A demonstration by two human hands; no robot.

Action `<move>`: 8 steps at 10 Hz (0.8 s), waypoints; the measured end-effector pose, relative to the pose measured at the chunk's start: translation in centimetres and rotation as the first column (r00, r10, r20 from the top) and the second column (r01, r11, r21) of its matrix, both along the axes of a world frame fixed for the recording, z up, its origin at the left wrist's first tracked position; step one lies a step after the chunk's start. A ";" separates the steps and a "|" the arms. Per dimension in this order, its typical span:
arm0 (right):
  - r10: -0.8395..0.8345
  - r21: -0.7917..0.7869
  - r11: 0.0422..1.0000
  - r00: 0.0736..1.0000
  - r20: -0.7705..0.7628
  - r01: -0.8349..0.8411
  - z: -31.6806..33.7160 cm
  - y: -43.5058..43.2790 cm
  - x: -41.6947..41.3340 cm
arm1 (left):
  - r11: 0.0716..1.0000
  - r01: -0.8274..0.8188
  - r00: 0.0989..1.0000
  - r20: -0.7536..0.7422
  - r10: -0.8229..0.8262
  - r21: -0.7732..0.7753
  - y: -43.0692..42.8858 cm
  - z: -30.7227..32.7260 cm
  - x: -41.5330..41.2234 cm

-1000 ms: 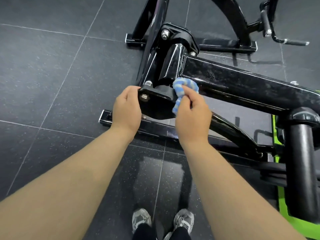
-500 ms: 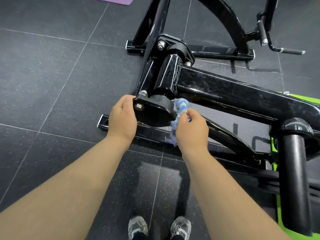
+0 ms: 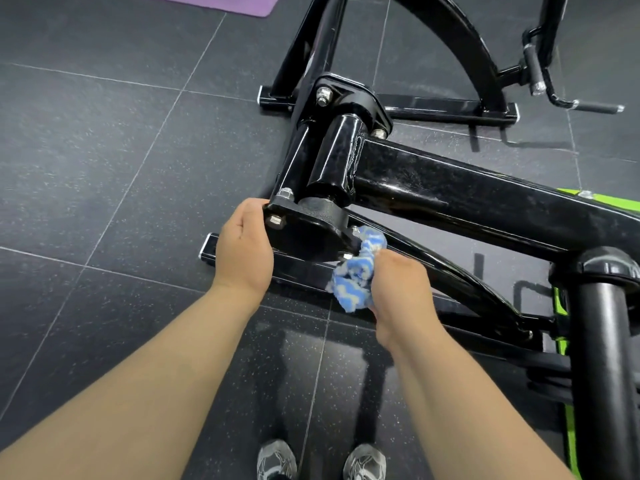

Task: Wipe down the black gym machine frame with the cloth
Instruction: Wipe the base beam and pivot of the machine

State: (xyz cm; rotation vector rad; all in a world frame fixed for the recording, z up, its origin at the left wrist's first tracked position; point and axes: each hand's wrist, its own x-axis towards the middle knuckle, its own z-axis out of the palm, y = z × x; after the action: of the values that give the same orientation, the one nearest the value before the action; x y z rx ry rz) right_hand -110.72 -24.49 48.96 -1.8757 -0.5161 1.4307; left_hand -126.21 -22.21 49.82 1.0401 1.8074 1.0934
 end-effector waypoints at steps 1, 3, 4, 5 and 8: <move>-0.073 -0.107 0.993 0.981 -0.177 0.055 -0.3 2.7 -0.6 | 1.000 0.019 1.000 0.003 -0.019 -0.012 0.0 0.4 0.0; -0.258 -0.252 0.952 0.897 -0.358 0.173 -0.9 2.5 -0.5 | 0.997 0.075 0.996 0.040 -0.075 0.006 0.0 -0.1 -0.7; -0.308 -0.137 0.951 0.895 -0.323 0.278 -0.9 1.2 0.3 | 0.990 0.140 0.989 0.047 -0.140 0.001 0.3 -0.1 -1.4; -0.406 -0.208 0.913 0.828 -0.386 0.351 -1.6 1.5 -0.8 | 0.967 0.250 0.968 0.042 -0.248 -0.038 0.4 0.0 -2.7; -0.299 -0.071 0.945 0.754 -0.585 0.320 0.2 1.6 -1.3 | 0.920 0.392 0.918 0.081 -0.388 -0.026 0.8 -0.1 -4.2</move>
State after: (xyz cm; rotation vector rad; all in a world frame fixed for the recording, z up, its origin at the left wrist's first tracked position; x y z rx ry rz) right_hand -112.05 -22.90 49.15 -1.2960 0.0813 1.6481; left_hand -130.39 -21.38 49.76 1.2519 1.4720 0.8333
